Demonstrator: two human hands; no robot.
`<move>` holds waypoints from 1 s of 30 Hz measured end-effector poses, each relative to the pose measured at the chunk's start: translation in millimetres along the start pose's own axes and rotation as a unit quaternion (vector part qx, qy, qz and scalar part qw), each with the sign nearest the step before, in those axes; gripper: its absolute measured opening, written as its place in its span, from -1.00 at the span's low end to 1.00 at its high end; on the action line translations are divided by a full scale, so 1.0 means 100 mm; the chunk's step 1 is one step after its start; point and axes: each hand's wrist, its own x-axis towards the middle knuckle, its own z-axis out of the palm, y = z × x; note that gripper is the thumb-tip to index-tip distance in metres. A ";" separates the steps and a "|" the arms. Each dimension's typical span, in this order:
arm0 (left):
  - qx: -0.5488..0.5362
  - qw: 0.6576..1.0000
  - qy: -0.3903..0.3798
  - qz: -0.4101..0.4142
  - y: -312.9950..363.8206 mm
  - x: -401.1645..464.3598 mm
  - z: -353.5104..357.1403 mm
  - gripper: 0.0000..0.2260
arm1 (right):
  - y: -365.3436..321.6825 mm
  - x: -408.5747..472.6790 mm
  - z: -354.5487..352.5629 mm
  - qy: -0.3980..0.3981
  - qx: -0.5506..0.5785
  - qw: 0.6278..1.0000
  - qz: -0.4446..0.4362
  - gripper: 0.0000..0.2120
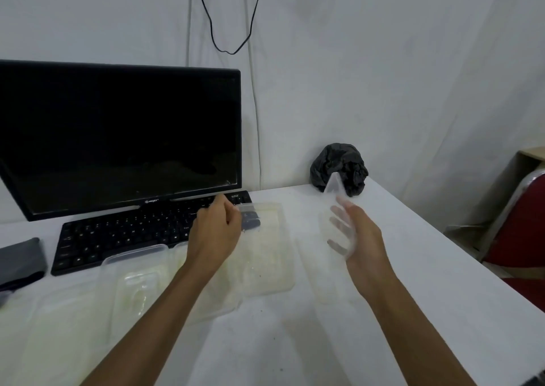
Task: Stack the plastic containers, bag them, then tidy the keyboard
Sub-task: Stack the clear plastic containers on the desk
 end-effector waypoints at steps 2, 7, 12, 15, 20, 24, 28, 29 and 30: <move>-0.022 1.000 -0.002 -0.018 0.01 -0.01 -0.05 -0.84 | 0.02 0.03 -0.06 -0.012 0.085 0.995 0.044 -0.65; -0.059 0.997 -0.011 -0.048 -0.02 0.01 -0.09 -0.86 | 0.16 0.05 -0.18 -0.028 0.244 0.962 0.121 -0.58; -0.115 0.991 -0.015 -0.074 -0.07 0.01 -0.12 -0.88 | 0.19 0.02 -0.19 -0.027 0.337 0.928 0.155 -0.55; -0.167 0.982 -0.017 -0.082 -0.07 0.00 -0.16 -0.93 | 0.15 -0.01 -0.17 -0.014 0.301 0.942 0.146 -0.62; -0.276 0.955 -0.043 -0.096 -0.08 0.01 -0.26 -0.93 | 0.08 -0.03 -0.10 -0.063 0.083 0.993 0.053 -0.71; -0.369 0.920 -0.092 -0.092 -0.01 -0.03 -0.39 -0.88 | 0.00 -0.06 0.06 -0.095 -0.039 0.995 -0.013 -0.71; -0.402 0.904 -0.125 -0.072 0.04 -0.07 -0.49 -0.85 | 0.04 -0.15 0.26 -0.128 -0.104 0.986 -0.026 -0.69; -0.407 0.902 -0.129 -0.068 0.05 -0.08 -0.50 -0.84 | 0.06 -0.16 0.31 -0.134 -0.110 0.984 -0.029 -0.68; -0.408 0.901 -0.133 -0.065 0.06 -0.08 -0.52 -0.83 | 0.08 -0.18 0.36 -0.138 -0.111 0.984 -0.034 -0.66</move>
